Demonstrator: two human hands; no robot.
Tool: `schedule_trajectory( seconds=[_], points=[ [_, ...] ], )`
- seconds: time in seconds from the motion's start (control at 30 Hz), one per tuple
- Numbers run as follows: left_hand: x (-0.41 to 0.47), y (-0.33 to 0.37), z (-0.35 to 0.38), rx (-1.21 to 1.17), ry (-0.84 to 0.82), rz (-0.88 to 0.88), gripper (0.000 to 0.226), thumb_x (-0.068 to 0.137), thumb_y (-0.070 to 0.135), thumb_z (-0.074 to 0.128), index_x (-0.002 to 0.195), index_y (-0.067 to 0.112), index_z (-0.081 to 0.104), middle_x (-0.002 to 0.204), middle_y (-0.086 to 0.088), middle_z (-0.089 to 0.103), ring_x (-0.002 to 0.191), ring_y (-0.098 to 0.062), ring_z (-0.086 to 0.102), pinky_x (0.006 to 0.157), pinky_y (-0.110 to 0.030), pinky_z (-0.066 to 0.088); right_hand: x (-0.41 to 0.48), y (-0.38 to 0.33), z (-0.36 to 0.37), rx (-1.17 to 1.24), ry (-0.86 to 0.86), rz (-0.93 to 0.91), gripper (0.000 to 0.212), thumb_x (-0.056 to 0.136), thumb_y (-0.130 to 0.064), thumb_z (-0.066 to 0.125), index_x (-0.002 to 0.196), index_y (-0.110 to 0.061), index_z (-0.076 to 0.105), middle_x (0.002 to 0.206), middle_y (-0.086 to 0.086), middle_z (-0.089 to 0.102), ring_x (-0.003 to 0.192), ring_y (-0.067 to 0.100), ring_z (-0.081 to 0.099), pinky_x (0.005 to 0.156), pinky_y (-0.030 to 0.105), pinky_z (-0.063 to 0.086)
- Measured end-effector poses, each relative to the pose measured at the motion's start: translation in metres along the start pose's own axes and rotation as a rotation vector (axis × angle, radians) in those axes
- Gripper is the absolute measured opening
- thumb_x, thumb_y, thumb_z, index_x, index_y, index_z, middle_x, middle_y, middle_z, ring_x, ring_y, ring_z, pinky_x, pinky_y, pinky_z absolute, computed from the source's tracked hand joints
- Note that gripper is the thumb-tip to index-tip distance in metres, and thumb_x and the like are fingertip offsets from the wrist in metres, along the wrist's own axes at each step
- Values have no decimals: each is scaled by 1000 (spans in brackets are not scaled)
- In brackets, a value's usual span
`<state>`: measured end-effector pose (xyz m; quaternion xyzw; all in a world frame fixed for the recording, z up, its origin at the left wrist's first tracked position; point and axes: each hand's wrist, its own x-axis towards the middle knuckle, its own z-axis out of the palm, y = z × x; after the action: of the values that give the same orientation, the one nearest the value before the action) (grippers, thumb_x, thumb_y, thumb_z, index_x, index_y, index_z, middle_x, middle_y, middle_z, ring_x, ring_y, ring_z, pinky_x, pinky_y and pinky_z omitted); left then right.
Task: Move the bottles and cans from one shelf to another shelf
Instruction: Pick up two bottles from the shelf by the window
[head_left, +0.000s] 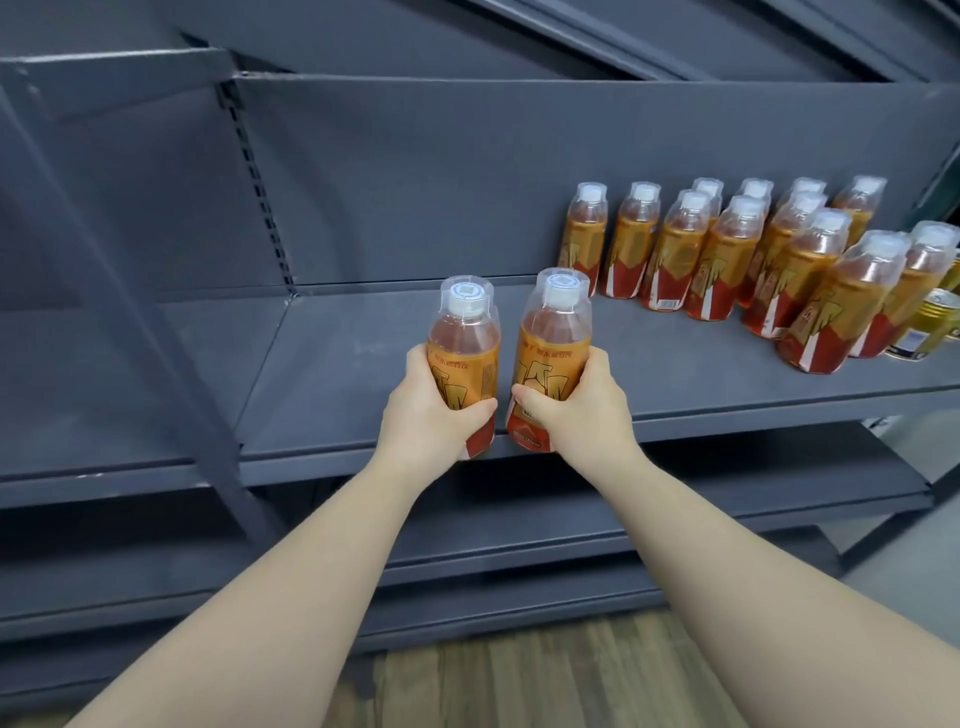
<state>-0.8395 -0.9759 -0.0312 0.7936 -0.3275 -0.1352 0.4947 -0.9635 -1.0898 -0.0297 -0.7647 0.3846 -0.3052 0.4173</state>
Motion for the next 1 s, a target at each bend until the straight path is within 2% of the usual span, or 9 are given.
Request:
schedule_trajectory(
  seconds=[0.13,0.3,0.57,0.7,0.73,0.87,1.0],
  points=[
    [-24,-15,-26,-16,33,-29,75,82,32,80,140,28,32,117,8,55,107,-18,57,82,-33,54,-28,-11,17,2,-50,1,58,81,-40,79,123,-26,41,113,-7,61,102,14,61,82,28,50],
    [-50,-29,-52,-12,95,-63,73,82,32,80,138,30,33,114,10,57,106,-17,58,75,-29,54,-49,-25,33,6,-130,-30,59,81,-39,80,124,-27,41,115,-8,61,103,14,60,82,27,48],
    [-87,-39,-85,27,248,-130,76,82,34,80,140,27,32,117,11,52,109,-16,55,88,-34,52,-71,-40,60,33,-297,-110,61,82,-41,79,127,-28,40,118,-9,58,105,13,58,84,28,50],
    [-110,-45,-103,58,318,-164,77,82,34,80,141,27,30,118,12,51,108,-13,54,73,-20,48,-85,-47,76,57,-389,-164,55,82,-41,79,119,-33,39,113,-10,59,102,12,59,79,26,49],
    [-117,-47,-108,61,334,-177,78,82,33,80,142,27,30,120,11,51,108,-12,54,74,-20,48,-88,-50,81,65,-411,-176,55,82,-41,79,118,-33,39,112,-11,59,101,11,59,79,25,49],
    [-142,-53,-132,94,407,-221,77,82,34,80,141,28,31,126,8,54,113,-15,56,92,-38,56,-104,-64,103,80,-506,-222,57,81,-43,80,120,-33,40,113,-12,60,102,10,60,83,30,53],
    [-162,-65,-161,120,491,-256,76,81,36,80,138,30,31,122,10,54,112,-16,57,93,-43,56,-122,-84,129,89,-591,-273,58,80,-43,80,121,-33,40,115,-11,60,103,11,60,85,32,55]
  ],
)
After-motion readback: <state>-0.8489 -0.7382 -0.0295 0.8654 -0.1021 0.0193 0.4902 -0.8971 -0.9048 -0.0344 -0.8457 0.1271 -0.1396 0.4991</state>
